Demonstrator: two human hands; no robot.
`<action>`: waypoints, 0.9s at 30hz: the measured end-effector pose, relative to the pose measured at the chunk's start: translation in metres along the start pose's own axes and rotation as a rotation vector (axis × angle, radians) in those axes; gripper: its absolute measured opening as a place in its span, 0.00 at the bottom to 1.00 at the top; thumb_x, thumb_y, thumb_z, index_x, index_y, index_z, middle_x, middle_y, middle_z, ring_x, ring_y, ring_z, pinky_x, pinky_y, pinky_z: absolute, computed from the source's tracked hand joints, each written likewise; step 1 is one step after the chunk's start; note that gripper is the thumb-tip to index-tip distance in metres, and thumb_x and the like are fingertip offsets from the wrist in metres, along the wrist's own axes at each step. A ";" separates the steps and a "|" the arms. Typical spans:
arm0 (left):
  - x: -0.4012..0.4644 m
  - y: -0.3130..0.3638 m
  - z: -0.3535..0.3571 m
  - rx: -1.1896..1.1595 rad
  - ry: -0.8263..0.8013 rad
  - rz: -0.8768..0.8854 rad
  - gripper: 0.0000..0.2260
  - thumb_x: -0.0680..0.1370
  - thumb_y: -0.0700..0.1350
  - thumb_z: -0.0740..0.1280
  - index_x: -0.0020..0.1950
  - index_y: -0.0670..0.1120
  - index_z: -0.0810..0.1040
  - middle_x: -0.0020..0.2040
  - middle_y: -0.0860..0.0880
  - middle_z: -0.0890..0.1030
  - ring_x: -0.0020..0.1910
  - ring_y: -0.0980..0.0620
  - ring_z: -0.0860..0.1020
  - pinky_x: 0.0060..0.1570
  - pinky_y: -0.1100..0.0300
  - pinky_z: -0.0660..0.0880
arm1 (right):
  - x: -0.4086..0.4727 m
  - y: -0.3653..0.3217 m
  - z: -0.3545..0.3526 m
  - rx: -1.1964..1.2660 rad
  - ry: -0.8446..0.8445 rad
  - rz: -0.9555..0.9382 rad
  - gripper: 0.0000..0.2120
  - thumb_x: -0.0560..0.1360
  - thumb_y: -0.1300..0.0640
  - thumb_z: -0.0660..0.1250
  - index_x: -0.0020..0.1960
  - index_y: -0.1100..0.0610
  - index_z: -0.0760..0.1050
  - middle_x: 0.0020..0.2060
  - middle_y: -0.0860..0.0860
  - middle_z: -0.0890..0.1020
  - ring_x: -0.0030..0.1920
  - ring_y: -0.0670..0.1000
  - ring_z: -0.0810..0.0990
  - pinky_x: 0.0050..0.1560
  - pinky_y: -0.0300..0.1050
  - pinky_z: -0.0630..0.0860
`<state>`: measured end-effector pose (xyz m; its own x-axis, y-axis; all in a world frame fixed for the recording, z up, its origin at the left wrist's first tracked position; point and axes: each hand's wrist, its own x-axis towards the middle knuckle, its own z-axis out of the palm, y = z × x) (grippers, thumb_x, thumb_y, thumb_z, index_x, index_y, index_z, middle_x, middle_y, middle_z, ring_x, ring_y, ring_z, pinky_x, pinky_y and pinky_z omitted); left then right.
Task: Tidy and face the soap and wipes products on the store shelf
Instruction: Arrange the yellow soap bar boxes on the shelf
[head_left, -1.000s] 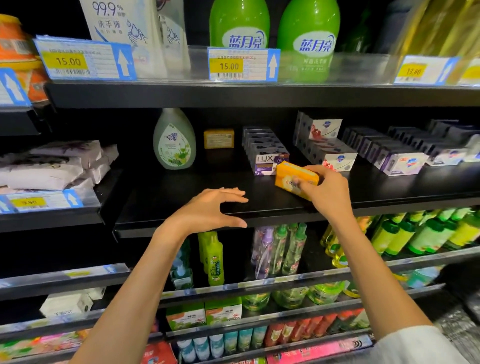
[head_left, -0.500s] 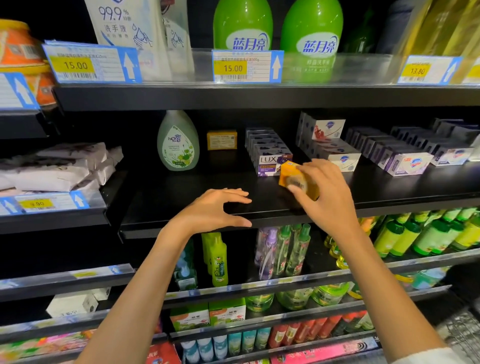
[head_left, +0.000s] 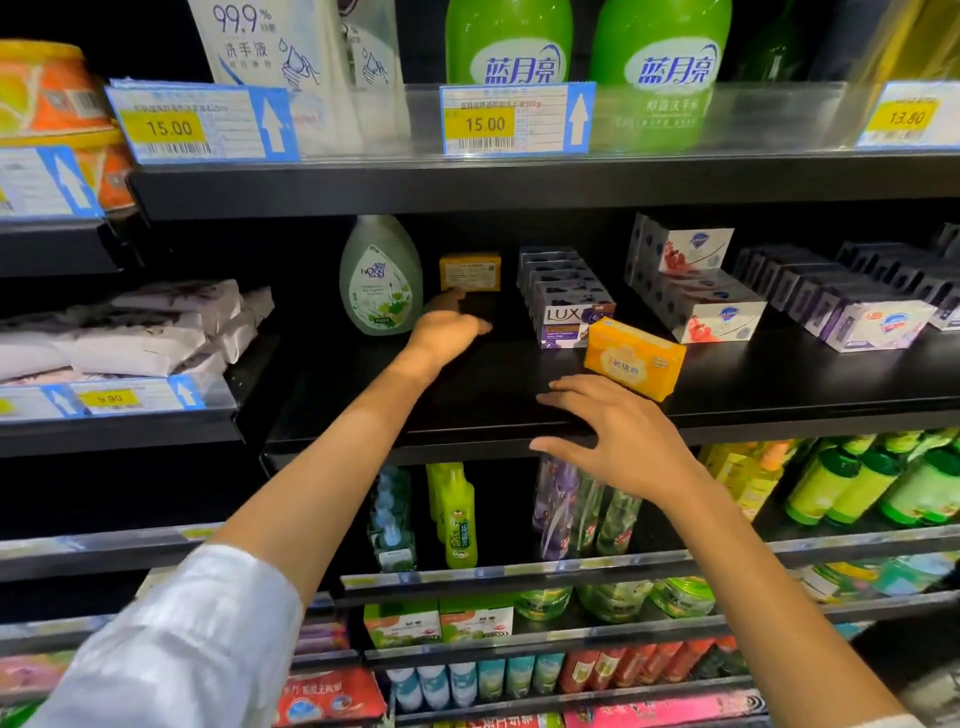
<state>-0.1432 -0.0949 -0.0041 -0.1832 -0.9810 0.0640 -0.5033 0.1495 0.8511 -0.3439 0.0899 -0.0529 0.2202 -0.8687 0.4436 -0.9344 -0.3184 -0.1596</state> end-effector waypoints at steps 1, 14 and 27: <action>0.013 0.003 0.005 0.012 0.013 -0.010 0.31 0.78 0.43 0.75 0.79 0.43 0.68 0.78 0.44 0.71 0.77 0.44 0.69 0.76 0.53 0.66 | 0.000 0.001 0.002 0.004 0.011 0.000 0.34 0.76 0.26 0.59 0.72 0.45 0.77 0.71 0.42 0.77 0.73 0.45 0.71 0.63 0.48 0.78; 0.130 -0.008 0.034 0.012 0.271 -0.105 0.29 0.80 0.48 0.65 0.78 0.37 0.65 0.77 0.37 0.70 0.76 0.37 0.70 0.74 0.49 0.68 | -0.001 0.012 0.015 0.046 0.132 -0.023 0.33 0.75 0.25 0.60 0.68 0.45 0.82 0.67 0.43 0.81 0.71 0.43 0.75 0.63 0.46 0.80; 0.124 -0.002 0.027 0.159 0.332 0.045 0.23 0.78 0.41 0.72 0.71 0.39 0.74 0.69 0.38 0.79 0.68 0.39 0.78 0.63 0.53 0.75 | -0.002 0.012 0.017 0.063 0.172 -0.029 0.30 0.74 0.27 0.66 0.66 0.46 0.83 0.66 0.43 0.82 0.70 0.42 0.77 0.63 0.44 0.80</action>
<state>-0.1879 -0.2138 -0.0124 0.0627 -0.9557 0.2875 -0.6309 0.1852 0.7534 -0.3507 0.0813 -0.0708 0.1909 -0.7827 0.5924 -0.9077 -0.3705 -0.1971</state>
